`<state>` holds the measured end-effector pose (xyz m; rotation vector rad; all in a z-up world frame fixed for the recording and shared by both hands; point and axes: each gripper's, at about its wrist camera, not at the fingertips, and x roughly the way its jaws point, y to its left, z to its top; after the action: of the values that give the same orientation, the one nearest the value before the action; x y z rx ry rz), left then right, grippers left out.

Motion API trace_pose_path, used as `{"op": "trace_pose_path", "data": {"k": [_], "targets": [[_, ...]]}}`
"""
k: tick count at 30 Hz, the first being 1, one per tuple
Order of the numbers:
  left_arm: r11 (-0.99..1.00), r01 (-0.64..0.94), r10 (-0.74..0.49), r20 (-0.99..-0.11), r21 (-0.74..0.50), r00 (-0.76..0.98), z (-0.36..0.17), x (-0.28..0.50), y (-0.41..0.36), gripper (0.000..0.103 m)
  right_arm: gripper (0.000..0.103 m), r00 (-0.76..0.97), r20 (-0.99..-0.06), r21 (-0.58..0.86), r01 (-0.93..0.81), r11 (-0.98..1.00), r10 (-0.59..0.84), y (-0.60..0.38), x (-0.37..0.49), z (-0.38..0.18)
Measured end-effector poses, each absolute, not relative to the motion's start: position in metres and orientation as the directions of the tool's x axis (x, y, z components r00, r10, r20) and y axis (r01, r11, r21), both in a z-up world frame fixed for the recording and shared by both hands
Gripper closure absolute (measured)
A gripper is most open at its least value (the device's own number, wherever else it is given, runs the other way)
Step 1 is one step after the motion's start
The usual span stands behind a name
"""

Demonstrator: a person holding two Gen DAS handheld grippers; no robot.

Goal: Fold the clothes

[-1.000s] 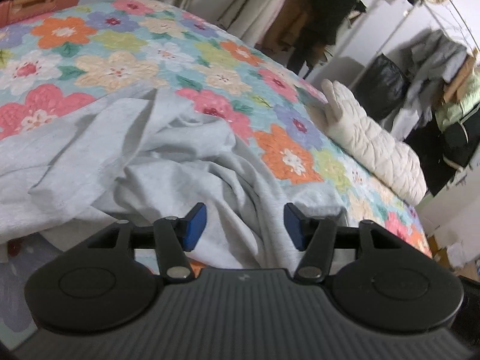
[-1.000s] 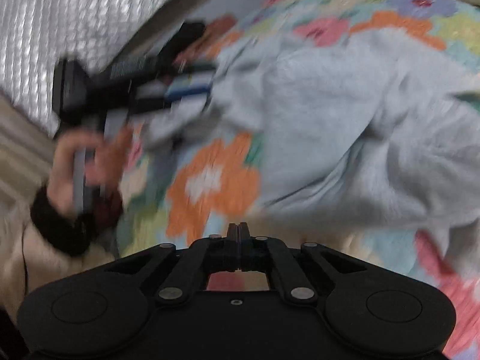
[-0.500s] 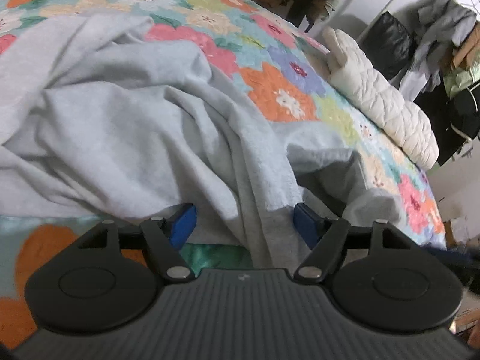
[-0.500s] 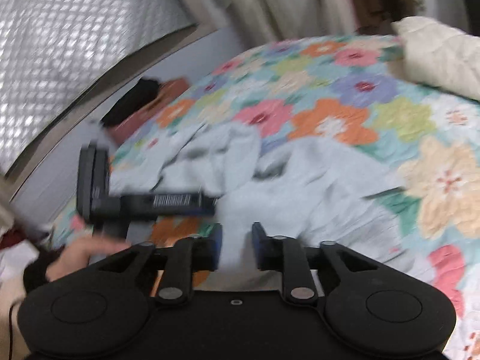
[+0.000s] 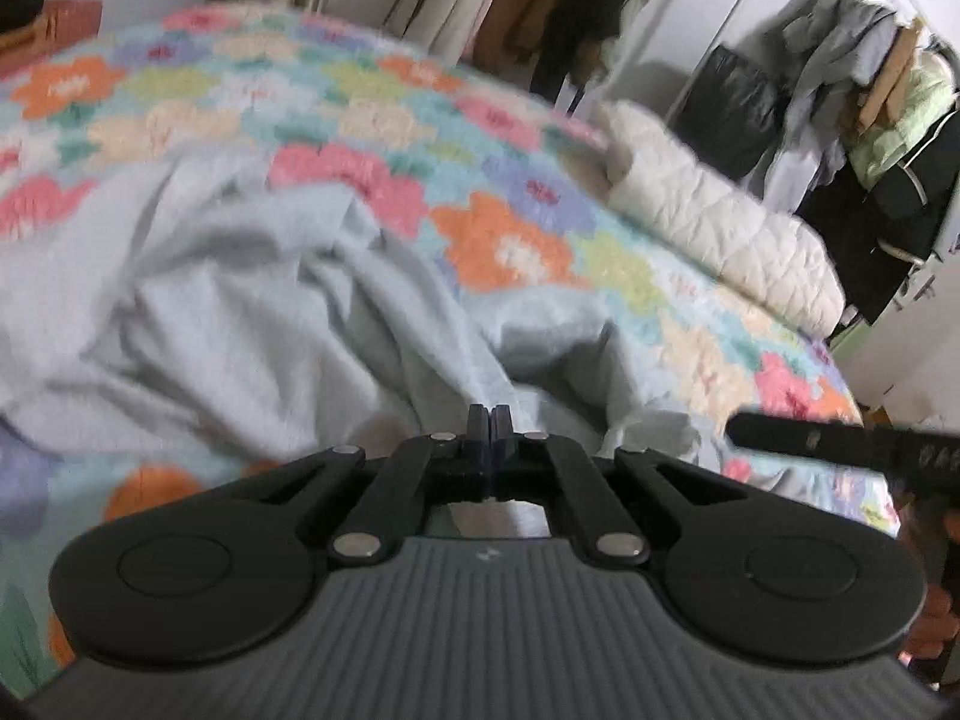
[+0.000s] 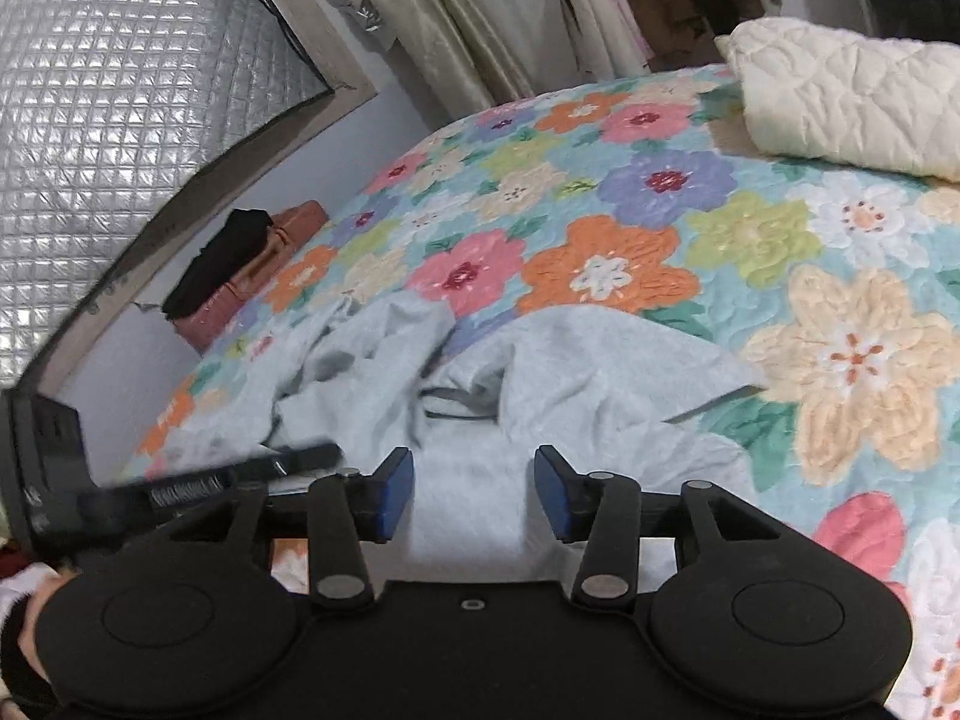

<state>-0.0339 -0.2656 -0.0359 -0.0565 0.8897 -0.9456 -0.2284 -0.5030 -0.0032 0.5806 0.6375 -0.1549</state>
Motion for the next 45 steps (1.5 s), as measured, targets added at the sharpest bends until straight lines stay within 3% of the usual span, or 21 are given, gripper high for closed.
{"op": "trace_pose_path", "data": {"k": [6,13,18,21,22,24,25,31,32,34,35,36,41,45], "targets": [[0.597,0.627,-0.735,-0.655,-0.501,0.177,-0.054,-0.021,-0.264,0.103,0.049,0.777,-0.628,0.396,0.278,0.875,0.037,-0.485,-0.204,-0.006],[0.585,0.543,-0.748,-0.659,-0.602,0.077,-0.072,-0.017,-0.259,0.103,0.048,0.748,-0.647,0.434,0.201,0.878,0.149,-0.474,-0.146,-0.001],[0.66,0.587,-0.674,-0.715,-0.47,0.186,-0.071,-0.002,-0.251,0.103,0.048,0.674,-0.719,0.439,0.249,0.863,0.171,-0.467,-0.099,-0.025],[0.693,0.61,-0.649,-0.701,-0.384,0.295,-0.055,0.012,-0.242,0.103,0.048,0.628,-0.76,0.443,0.311,0.841,0.168,-0.47,-0.078,-0.043],[0.703,0.607,-0.644,-0.693,-0.369,0.324,-0.05,0.017,-0.238,0.103,0.049,0.636,-0.748,0.449,0.275,0.85,0.189,-0.464,-0.082,-0.043],[0.721,0.589,-0.639,-0.678,-0.364,0.363,-0.043,0.028,-0.225,0.103,0.082,0.648,-0.726,0.458,0.202,0.866,0.232,-0.451,-0.091,-0.043],[0.728,0.578,-0.639,-0.671,-0.368,0.376,-0.039,0.034,-0.218,0.103,0.089,0.652,-0.714,0.461,0.166,0.872,0.254,-0.445,-0.096,-0.042],[0.741,0.544,-0.649,-0.63,-0.395,0.427,-0.018,0.05,-0.178,0.1,0.094,0.661,-0.644,0.469,-0.058,0.881,0.386,-0.408,-0.123,-0.041],[0.74,0.544,-0.651,-0.625,-0.394,0.432,-0.015,0.051,-0.174,0.095,0.094,0.659,-0.632,0.468,-0.095,0.878,0.408,-0.402,-0.127,-0.041],[0.742,0.541,-0.65,-0.623,-0.396,0.436,-0.01,0.051,-0.169,0.072,0.094,0.652,-0.609,0.464,-0.17,0.869,0.452,-0.389,-0.136,-0.04],[0.747,0.531,-0.643,-0.634,-0.399,0.429,-0.01,0.051,-0.17,0.044,0.094,0.647,-0.597,0.461,-0.206,0.863,0.474,-0.383,-0.141,-0.04],[0.747,0.531,-0.641,-0.642,-0.399,0.42,-0.011,0.05,-0.172,0.037,0.094,0.642,-0.585,0.458,-0.243,0.855,0.496,-0.377,-0.145,-0.04],[0.74,0.576,-0.615,-0.696,-0.347,0.371,-0.024,0.04,-0.199,0.032,0.094,0.542,-0.625,0.527,-0.237,0.816,0.562,-0.363,-0.162,-0.07],[0.78,0.575,-0.519,-0.77,-0.249,0.371,-0.046,0.036,-0.223,0.019,0.094,0.489,-0.604,0.595,-0.247,0.765,0.629,-0.36,-0.178,-0.074]]}}
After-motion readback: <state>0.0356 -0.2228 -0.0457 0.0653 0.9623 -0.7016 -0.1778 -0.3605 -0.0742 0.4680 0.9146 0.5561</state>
